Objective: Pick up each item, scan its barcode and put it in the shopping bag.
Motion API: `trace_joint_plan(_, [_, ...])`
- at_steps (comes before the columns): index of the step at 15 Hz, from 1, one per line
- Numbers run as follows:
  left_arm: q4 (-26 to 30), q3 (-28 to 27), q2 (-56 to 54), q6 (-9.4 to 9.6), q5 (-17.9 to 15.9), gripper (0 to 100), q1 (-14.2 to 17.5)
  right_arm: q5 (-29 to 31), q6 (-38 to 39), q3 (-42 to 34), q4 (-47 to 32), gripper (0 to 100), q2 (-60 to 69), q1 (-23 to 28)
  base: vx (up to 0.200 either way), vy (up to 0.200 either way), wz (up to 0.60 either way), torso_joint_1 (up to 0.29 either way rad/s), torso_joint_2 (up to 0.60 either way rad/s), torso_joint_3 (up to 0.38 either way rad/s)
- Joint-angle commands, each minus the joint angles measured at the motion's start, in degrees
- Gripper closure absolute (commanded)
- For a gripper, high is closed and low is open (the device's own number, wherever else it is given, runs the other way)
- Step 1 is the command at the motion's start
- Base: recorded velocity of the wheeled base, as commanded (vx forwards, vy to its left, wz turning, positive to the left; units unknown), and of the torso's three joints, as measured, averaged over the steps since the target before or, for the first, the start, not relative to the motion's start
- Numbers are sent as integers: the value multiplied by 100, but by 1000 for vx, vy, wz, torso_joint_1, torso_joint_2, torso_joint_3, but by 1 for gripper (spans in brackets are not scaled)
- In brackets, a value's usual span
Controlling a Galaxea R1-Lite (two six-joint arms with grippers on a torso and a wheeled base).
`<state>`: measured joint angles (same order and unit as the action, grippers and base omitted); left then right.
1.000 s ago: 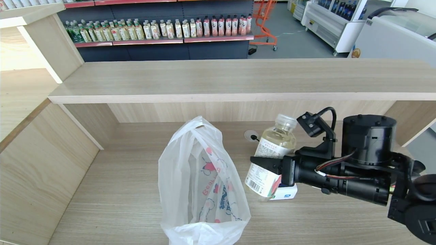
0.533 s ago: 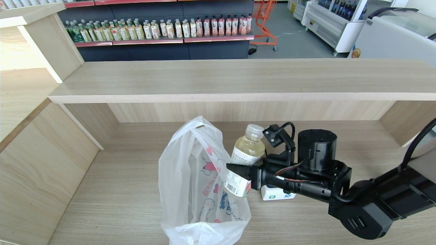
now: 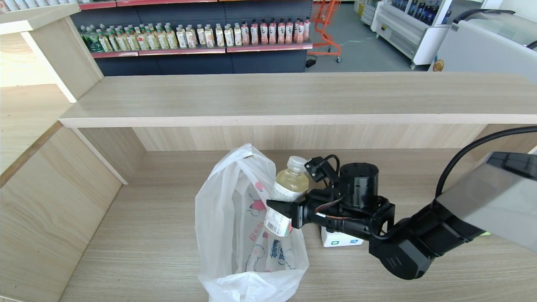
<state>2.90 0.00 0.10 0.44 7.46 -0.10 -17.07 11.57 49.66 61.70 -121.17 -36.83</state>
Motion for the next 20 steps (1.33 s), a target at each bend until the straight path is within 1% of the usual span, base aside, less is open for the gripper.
trace_joint_plan(1, [0, 0, -1, 0, 1, 0, 1, 2, -137, 281, 405, 100, -451, -70, 0, 0, 0, 0, 0, 0])
trace_joint_plan(3, [0, 0, -1, 0, 1, 0, 1, 2, -568, 325, 879, 100, -750, -97, 0, 0, 0, 0, 0, 0])
trace_joint_plan(5, [0, 0, -1, 0, 1, 0, 1, -7, -805, 325, 1222, 100, -1040, -140, 0, 0, 0, 0, 0, 0])
trace_joint_plan(9, [0, 0, -1, 0, 1, 0, 1, -7, -1201, 492, 1503, 100, -1321, -140, 0, 0, 0, 0, 0, 0])
trace_joint_plan(10, [0, 0, -1, 0, 1, 0, 1, 2, -1271, 500, 1521, 0, -1330, -140, 0, 0, 0, 0, 0, 0])
trace_joint_plan(12, [0, 0, -1, 0, 1, 0, 1, -16, -1192, 509, 1530, 0, -1286, -114, 0, 0, 0, 0, 0, 0])
trace_joint_plan(13, [0, 0, -1, 0, 1, 0, 1, -25, -981, 492, 1521, 0, -1198, -114, 0, 0, 0, 0, 0, 0])
trace_joint_plan(16, [0, 0, -1, 0, 1, 0, 1, -51, -14, 448, 1459, 0, -723, -79, 0, 0, 0, 0, 0, 0])
trace_joint_plan(17, [0, 0, -1, 0, 1, 0, 1, -209, 566, 254, 1371, 0, -301, -9, 0, 0, 0, 0, 0, 0])
trace_joint_plan(18, [0, 0, -1, 0, 1, 0, 1, -368, 768, 70, 1283, 0, 32, 53, 0, 0, 0, 0, 0, 0])
trace_joint_plan(20, [0, 0, -1, 0, 1, 0, 1, -535, 891, -502, 1090, 0, 692, 202, 0, 0, 0, 0, 0, 0])
